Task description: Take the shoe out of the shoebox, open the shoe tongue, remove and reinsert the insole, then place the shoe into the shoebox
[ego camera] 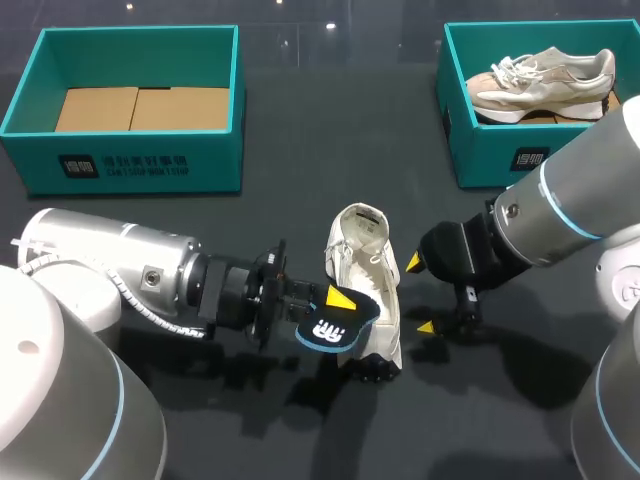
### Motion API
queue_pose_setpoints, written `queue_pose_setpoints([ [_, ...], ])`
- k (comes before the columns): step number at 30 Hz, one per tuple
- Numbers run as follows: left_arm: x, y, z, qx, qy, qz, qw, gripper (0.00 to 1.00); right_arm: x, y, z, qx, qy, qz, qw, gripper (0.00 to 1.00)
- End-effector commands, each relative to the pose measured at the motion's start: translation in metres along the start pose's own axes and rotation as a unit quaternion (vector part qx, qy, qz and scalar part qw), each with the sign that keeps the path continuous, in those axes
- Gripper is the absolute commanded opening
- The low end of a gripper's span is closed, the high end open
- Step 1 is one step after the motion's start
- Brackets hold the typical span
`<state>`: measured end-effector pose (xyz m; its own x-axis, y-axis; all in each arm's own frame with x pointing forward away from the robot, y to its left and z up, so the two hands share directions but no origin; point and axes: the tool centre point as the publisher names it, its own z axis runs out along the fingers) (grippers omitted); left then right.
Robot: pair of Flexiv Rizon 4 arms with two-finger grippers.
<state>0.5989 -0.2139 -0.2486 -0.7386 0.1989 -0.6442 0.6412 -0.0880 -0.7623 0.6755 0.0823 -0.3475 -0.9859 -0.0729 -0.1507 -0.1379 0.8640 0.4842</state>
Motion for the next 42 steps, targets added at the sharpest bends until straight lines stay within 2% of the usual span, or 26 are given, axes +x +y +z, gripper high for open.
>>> queue_pose_setpoints([
  [1,-0.002,0.016,0.016,0.011,-0.016,-0.024,1.0,0.0,0.001,0.0,0.0,0.001,-0.001,0.0,1.0,1.0],
  [14,-0.01,0.026,0.031,0.041,-0.024,-0.055,0.997,0.0,0.001,0.0,0.0,0.001,-0.001,0.0,1.0,1.0],
  [20,-0.01,0.038,0.036,0.063,-0.021,-0.072,0.995,0.0,0.001,0.0,0.0,0.001,-0.001,0.0,1.0,1.0],
  [29,-0.01,0.038,0.036,0.063,-0.021,-0.072,0.995,0.0,0.001,0.0,0.0,0.001,-0.001,0.0,1.0,1.0],
  [42,-0.007,0.057,0.044,0.07,-0.023,-0.092,0.993,0.0,0.001,0.0,0.0,0.001,-0.001,0.0,1.0,1.0],
])
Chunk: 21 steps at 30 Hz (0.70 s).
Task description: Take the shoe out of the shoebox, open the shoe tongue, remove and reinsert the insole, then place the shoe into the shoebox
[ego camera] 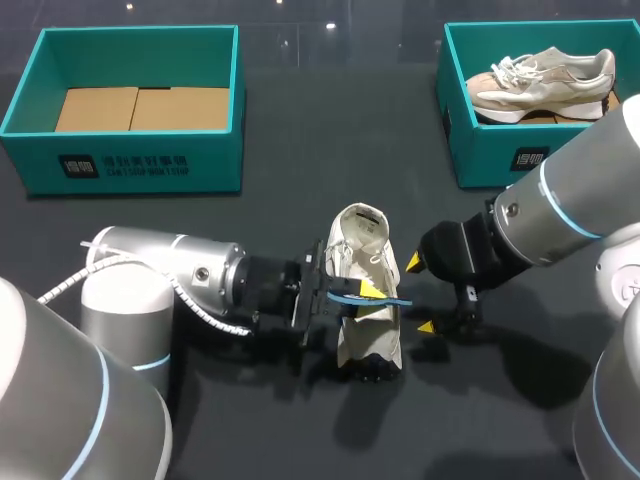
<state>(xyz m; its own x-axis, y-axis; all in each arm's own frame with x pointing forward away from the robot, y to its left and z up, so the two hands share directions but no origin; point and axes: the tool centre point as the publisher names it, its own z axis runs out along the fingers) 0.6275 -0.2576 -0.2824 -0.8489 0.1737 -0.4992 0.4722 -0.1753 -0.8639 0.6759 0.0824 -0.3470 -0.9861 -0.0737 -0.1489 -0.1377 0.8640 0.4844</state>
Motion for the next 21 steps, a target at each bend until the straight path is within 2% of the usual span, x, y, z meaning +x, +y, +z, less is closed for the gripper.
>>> queue_pose_setpoints([
  [1,-0.001,0.011,0.003,0.01,0.002,-0.007,1.0,0.0,0.002,0.0,0.0,0.001,-0.002,0.0,1.0,1.0],
  [7,-0.002,0.016,0.001,0.01,-0.006,-0.016,1.0,0.0,0.002,0.0,0.0,0.001,-0.002,0.0,1.0,1.0],
  [21,0.0,0.007,-0.007,0.003,-0.021,-0.013,1.0,0.0,0.002,0.0,0.0,0.001,-0.002,0.0,1.0,1.0],
])
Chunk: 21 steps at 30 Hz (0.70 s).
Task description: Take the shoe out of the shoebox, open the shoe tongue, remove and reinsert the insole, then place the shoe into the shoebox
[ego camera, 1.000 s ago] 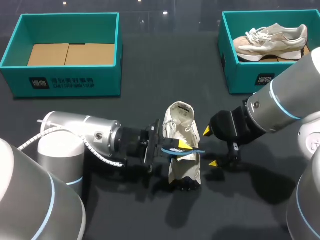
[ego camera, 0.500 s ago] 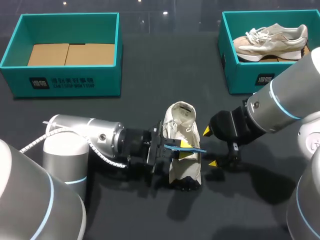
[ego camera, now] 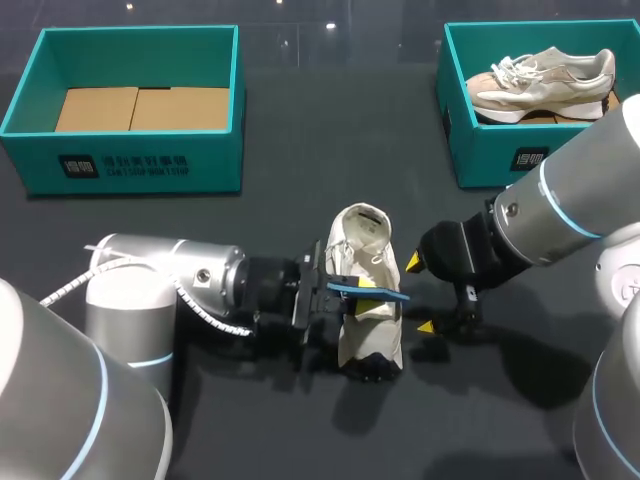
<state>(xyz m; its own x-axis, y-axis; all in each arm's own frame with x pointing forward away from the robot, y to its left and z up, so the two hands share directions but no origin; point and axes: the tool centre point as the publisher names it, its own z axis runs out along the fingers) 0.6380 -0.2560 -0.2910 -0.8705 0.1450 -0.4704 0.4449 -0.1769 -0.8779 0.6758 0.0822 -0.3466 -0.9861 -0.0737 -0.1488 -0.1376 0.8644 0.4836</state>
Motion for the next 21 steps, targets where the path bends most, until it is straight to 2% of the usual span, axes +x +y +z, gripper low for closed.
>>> queue_pose_setpoints([
  [1,0.004,-0.005,-0.002,0.0,-0.004,0.002,1.0,0.0,0.002,0.0,0.001,0.0,-0.002,0.0,1.0,1.0],
  [6,0.004,0.0,0.0,0.001,-0.005,-0.004,1.0,0.0,0.002,0.0,0.001,0.0,-0.002,0.0,1.0,1.0],
  [11,-0.002,0.013,0.001,-0.016,-0.021,-0.014,1.0,0.0,0.002,0.0,0.001,0.0,-0.002,0.0,1.0,1.0],
  [21,-0.002,0.024,-0.005,-0.034,-0.037,-0.012,0.999,0.0,0.002,0.0,0.001,0.0,-0.002,0.0,1.0,1.0],
])
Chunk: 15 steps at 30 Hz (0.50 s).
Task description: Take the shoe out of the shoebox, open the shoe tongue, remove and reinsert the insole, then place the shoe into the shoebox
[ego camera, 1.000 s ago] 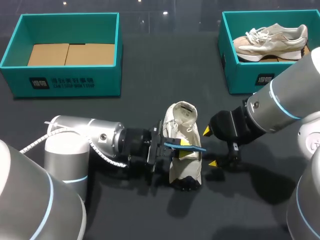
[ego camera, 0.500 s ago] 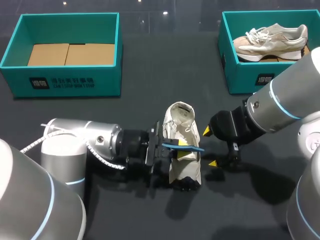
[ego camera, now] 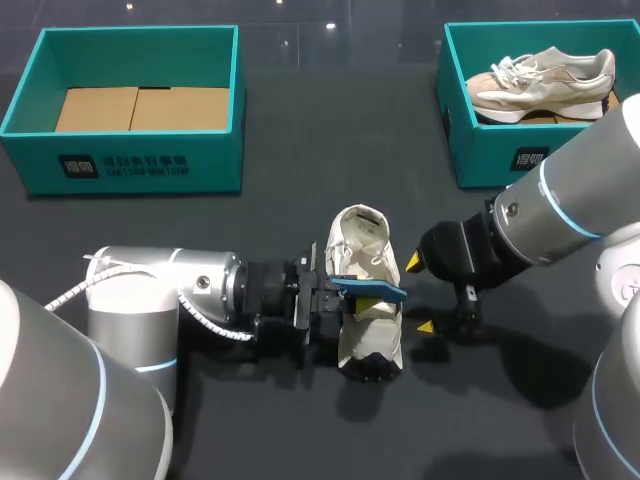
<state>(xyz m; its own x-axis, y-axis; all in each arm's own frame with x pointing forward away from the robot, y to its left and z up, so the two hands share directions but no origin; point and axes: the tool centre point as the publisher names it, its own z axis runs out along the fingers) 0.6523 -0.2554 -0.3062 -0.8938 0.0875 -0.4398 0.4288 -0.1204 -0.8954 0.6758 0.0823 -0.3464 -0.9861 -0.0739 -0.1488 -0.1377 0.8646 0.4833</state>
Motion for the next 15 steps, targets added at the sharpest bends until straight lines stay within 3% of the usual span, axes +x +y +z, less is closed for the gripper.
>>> queue_pose_setpoints([
  [1,0.004,0.007,0.0,-0.007,-0.007,0.001,1.0,0.0,0.002,0.0,0.001,0.0,-0.002,0.0,1.0,1.0],
  [15,0.007,0.018,-0.01,-0.018,-0.02,0.045,0.999,0.0,0.002,0.0,0.001,0.0,-0.002,0.0,1.0,1.0],
])
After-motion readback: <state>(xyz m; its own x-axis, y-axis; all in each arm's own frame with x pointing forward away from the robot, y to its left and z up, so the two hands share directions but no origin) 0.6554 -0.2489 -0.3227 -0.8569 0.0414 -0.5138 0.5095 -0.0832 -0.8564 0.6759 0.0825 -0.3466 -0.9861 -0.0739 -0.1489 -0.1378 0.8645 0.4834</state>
